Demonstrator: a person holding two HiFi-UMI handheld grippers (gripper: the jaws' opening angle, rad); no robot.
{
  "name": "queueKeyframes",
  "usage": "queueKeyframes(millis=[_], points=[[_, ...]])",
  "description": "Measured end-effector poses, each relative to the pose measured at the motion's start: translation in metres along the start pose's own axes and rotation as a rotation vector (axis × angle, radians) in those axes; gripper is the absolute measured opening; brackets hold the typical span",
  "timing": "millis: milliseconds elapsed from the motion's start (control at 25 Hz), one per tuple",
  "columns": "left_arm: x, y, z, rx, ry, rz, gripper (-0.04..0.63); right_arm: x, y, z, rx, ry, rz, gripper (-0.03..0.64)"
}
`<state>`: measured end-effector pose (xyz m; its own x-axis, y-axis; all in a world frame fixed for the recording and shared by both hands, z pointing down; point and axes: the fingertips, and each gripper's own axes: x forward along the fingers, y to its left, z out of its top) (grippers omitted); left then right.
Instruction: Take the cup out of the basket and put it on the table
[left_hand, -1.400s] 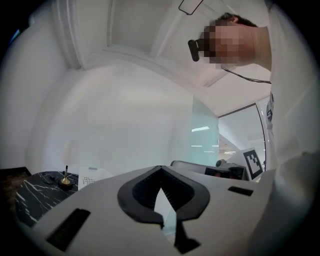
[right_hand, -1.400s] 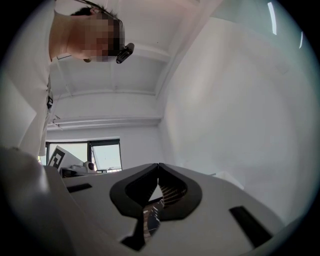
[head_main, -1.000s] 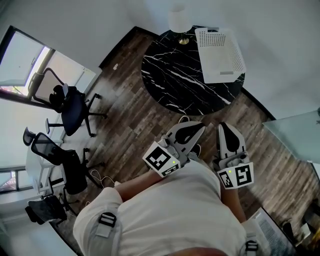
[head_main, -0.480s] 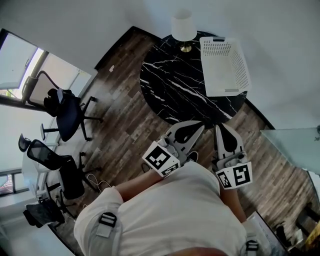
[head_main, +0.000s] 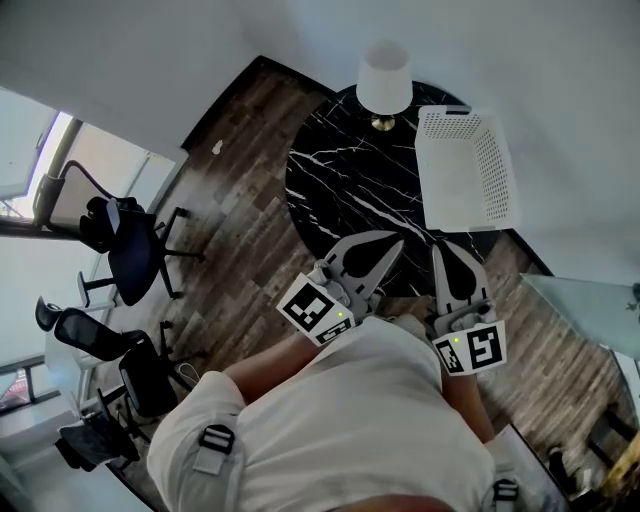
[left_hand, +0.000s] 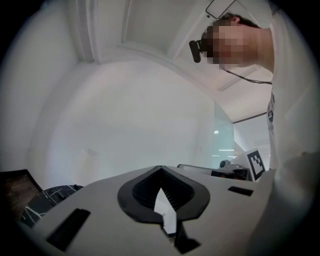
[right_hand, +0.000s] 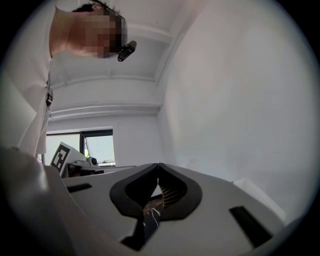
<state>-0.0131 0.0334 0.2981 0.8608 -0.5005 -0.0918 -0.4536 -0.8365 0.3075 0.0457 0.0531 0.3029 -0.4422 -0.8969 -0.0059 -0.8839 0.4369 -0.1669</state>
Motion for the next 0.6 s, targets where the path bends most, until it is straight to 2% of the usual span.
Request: queueKeyframes(millis=[240,600], points=[[0.008,0.036,0.006,-0.04,0.016,-0.011,0.005,0.036,-0.006,-0.005,0.002,0.032,-0.028,0.008],[0.023,0.049,-0.001,-0.022,0.029,-0.007,0.005,0.046,-0.026,-0.009,-0.009,0.045,-0.04,0.008]])
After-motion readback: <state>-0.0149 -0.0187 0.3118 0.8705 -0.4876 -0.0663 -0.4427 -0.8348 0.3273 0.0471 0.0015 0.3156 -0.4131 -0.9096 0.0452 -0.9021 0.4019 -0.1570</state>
